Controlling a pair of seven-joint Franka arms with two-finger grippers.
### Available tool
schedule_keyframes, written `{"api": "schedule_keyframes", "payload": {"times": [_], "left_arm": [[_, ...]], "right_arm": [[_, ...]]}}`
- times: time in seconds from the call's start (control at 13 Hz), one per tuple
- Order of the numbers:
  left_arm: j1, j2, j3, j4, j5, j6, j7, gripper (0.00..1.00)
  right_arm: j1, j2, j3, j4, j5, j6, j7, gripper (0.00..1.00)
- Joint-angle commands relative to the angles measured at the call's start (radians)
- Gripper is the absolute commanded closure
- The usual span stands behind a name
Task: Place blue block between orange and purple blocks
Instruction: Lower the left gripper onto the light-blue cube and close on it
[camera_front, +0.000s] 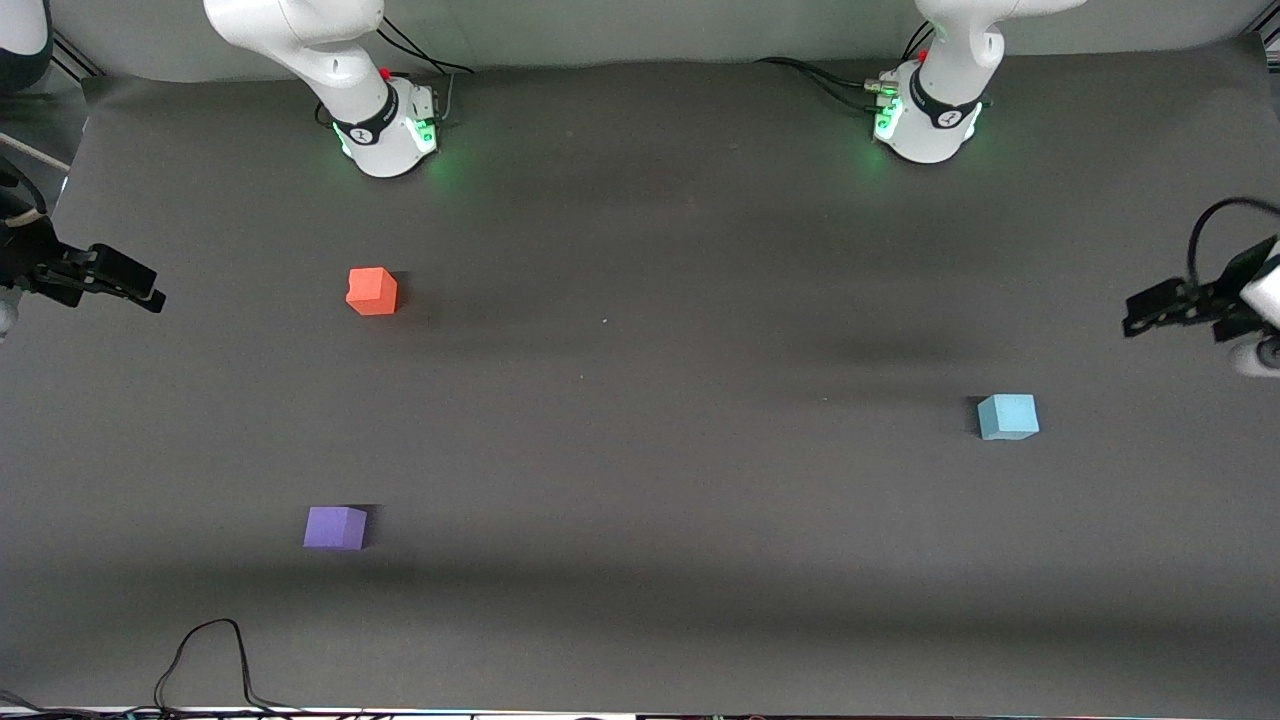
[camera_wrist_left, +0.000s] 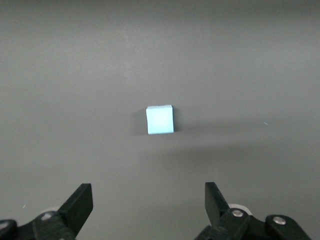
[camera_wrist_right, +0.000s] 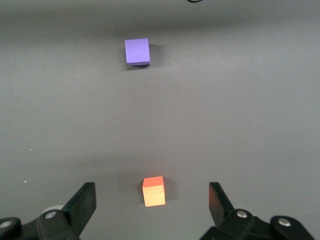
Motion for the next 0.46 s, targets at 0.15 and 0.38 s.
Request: {"api": "schedule_keyframes", "payload": {"times": [0.15, 0.38], "left_arm": [[0.000, 0.068, 0.001, -0.272, 0.005, 0.362, 0.016, 0.00], [-0.009, 0.173, 0.000, -0.377, 0.005, 0.596, -0.001, 0.00]], "right_arm": [[0.003, 0.000, 0.002, -0.015, 0.082, 0.011, -0.009, 0.00], [0.002, -0.005, 0.002, -0.062, 0.083, 0.040, -0.010, 0.00]]}}
